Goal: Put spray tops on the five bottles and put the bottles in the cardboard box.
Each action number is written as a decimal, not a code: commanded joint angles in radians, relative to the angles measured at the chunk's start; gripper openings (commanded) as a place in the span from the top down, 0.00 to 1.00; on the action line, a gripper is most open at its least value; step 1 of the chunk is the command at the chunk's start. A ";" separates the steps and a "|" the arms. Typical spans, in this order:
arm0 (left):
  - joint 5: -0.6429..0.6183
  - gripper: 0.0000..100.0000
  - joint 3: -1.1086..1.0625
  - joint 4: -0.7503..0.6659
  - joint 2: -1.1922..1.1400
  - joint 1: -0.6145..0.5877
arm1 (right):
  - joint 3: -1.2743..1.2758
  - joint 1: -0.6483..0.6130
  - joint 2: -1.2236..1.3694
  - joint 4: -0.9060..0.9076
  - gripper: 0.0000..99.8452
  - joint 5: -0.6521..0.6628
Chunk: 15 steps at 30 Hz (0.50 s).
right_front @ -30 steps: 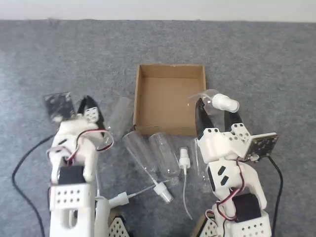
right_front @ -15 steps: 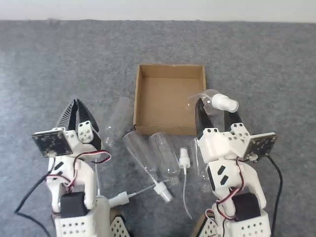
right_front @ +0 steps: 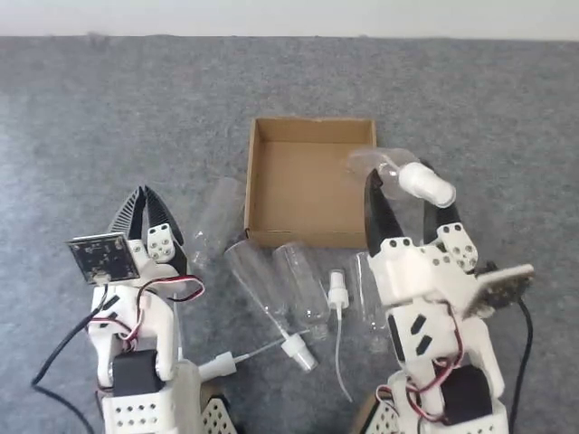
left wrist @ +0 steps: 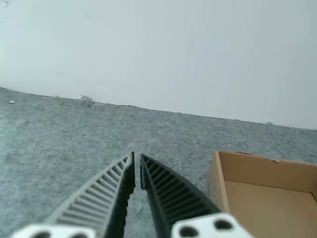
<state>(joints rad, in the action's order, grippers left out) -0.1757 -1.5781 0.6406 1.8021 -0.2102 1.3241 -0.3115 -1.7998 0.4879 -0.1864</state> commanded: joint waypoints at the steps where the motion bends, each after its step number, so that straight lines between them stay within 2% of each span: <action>1: 0.009 0.98 0.012 -0.015 0.020 -0.005 | -0.172 -0.067 0.170 0.001 0.92 0.015; 10: 0.009 0.98 0.012 -0.015 0.020 -0.005 | -0.324 -0.079 0.506 -0.010 0.92 0.015; 15: 0.009 0.98 0.012 -0.015 0.020 -0.005 | -0.364 -0.081 0.628 -0.107 0.92 0.015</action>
<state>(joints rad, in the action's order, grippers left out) -0.1741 -1.5781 0.6406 1.8021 -0.2102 1.0480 -0.3867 -1.2612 0.4664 -0.1849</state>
